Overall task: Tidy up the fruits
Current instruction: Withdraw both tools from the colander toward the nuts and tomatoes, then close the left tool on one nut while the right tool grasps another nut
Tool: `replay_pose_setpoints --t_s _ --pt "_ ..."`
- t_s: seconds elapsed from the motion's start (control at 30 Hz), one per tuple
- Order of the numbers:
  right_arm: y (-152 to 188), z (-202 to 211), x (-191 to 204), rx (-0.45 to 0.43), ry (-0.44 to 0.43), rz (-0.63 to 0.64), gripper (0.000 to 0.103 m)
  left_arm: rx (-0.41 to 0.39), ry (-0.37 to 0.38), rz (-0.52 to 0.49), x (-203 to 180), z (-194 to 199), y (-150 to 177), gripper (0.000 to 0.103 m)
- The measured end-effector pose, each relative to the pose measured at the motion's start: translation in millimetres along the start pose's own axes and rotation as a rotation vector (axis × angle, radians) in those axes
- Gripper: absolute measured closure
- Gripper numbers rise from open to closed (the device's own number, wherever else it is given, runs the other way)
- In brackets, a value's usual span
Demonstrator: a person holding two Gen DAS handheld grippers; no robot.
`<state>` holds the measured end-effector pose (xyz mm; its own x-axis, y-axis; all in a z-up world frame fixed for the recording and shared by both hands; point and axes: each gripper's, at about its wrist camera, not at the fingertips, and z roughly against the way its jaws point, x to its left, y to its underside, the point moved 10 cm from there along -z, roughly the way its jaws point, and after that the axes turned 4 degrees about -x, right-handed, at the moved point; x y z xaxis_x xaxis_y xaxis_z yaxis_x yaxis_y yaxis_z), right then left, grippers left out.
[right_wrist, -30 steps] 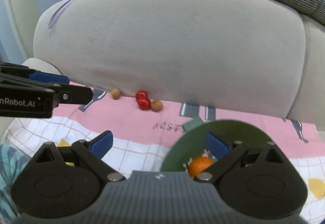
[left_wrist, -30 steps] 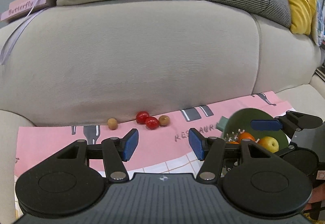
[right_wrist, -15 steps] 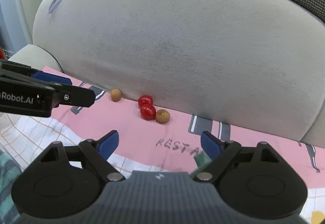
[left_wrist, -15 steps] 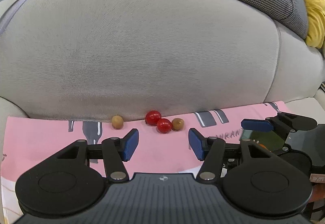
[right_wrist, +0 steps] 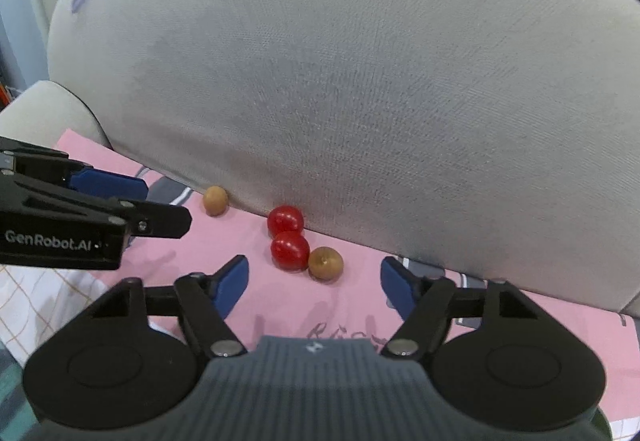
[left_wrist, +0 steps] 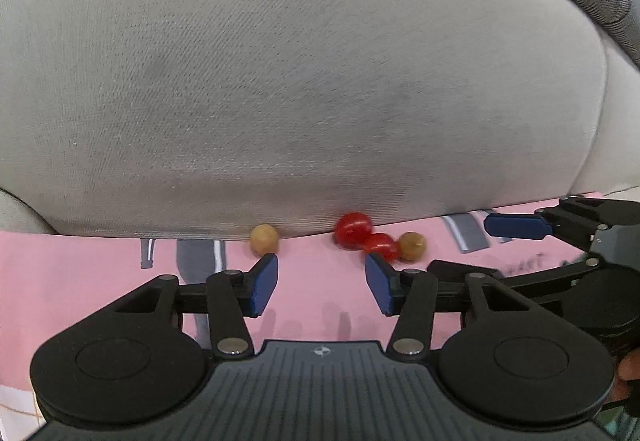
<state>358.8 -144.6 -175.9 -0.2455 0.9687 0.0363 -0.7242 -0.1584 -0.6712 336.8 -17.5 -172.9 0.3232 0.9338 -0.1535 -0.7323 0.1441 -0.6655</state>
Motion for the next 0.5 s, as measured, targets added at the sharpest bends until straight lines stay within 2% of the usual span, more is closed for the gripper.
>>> replay_pose_setpoints --t_s 0.13,0.3,0.5 --pt "2 -19 1 0.055 -0.008 0.039 0.048 0.014 -0.017 0.015 15 -17 1 0.046" --pt "6 -38 1 0.123 -0.028 0.11 0.051 0.029 -0.026 0.018 27 -38 1 0.046" --pt "9 -50 -3 0.153 -0.039 0.13 0.058 0.033 -0.038 -0.023 29 -60 6 0.046"
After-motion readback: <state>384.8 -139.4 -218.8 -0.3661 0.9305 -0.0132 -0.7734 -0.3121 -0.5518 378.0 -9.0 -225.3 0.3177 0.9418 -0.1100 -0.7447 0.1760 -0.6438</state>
